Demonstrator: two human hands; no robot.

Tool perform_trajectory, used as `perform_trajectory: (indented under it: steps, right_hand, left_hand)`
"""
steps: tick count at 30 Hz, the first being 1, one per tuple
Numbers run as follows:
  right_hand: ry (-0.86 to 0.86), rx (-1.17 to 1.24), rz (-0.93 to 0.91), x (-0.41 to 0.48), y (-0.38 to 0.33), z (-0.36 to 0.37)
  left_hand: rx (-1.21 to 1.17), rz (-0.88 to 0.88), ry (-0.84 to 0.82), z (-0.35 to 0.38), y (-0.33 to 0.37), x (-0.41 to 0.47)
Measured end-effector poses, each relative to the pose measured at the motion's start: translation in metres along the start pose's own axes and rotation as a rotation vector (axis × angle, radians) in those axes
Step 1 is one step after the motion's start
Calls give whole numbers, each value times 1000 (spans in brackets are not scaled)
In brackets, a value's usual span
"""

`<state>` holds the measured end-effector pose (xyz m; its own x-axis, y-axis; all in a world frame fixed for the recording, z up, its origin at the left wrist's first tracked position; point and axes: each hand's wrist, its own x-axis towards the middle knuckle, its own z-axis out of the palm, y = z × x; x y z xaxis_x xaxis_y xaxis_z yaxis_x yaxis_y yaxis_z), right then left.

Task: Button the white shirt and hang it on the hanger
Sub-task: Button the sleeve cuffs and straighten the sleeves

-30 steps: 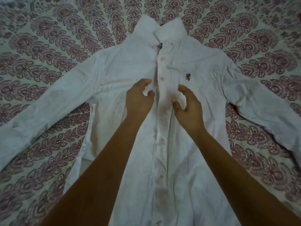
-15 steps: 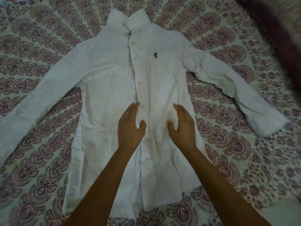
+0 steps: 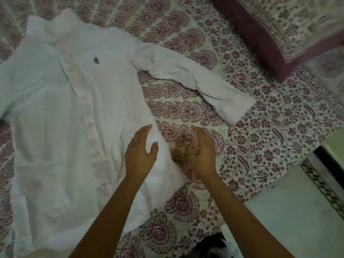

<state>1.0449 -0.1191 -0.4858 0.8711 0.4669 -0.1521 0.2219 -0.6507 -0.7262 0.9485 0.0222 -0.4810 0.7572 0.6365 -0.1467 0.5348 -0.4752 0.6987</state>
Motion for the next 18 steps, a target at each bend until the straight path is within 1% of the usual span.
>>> perform_trajectory:
  steps: [4, 9, 14, 15, 18]
  right_hand:
    - [28, 25, 39, 15, 49, -45]
    - [10, 32, 72, 43, 96, -92]
    - [58, 6, 54, 80, 116, -107]
    - [88, -5, 51, 88, 118, -108]
    - [175, -98, 79, 113, 126, -107]
  left_hand:
    - [-32, -24, -49, 51, 51, 9]
    - [-67, -61, -105, 104, 105, 26]
    - [-111, -265, -157, 139, 128, 52]
    - [-154, -315, -183, 145, 130, 58]
    - [-413, -493, -215, 162, 135, 70]
